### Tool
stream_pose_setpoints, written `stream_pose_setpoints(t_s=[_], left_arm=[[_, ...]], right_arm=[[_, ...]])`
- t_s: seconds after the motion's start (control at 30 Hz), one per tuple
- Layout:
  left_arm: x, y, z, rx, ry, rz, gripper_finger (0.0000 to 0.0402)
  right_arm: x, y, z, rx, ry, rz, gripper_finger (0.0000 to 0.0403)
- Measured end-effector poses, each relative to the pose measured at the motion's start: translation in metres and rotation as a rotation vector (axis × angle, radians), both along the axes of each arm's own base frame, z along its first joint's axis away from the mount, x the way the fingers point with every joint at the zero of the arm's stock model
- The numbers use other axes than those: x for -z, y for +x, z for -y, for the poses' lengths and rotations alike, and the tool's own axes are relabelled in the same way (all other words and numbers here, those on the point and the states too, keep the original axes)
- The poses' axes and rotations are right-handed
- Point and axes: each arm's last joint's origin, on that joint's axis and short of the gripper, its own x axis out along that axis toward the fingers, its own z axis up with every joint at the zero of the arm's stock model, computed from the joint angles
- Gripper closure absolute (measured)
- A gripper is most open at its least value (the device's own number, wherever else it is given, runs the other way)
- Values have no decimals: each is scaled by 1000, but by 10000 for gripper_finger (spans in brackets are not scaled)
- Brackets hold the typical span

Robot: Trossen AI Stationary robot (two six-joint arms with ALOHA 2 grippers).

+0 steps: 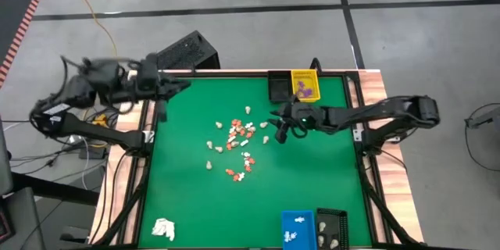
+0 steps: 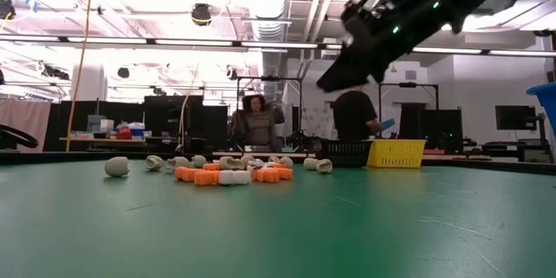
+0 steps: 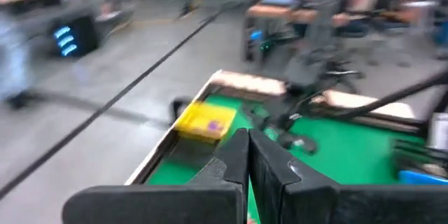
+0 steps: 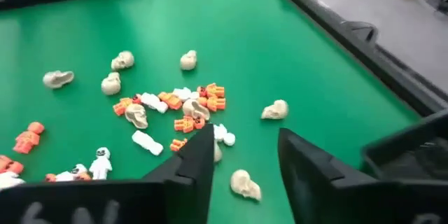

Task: Sort Halloween decoration
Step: Put the white skull toy into the bottom black basket

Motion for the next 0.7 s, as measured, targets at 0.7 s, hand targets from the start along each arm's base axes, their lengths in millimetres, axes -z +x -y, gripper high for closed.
stream_pose_setpoints(t_s=[0.7], left_arm=[[170, -42, 8, -92, -257, 286, 401]], right_arm=[[106, 41, 35, 74, 26, -147, 158]])
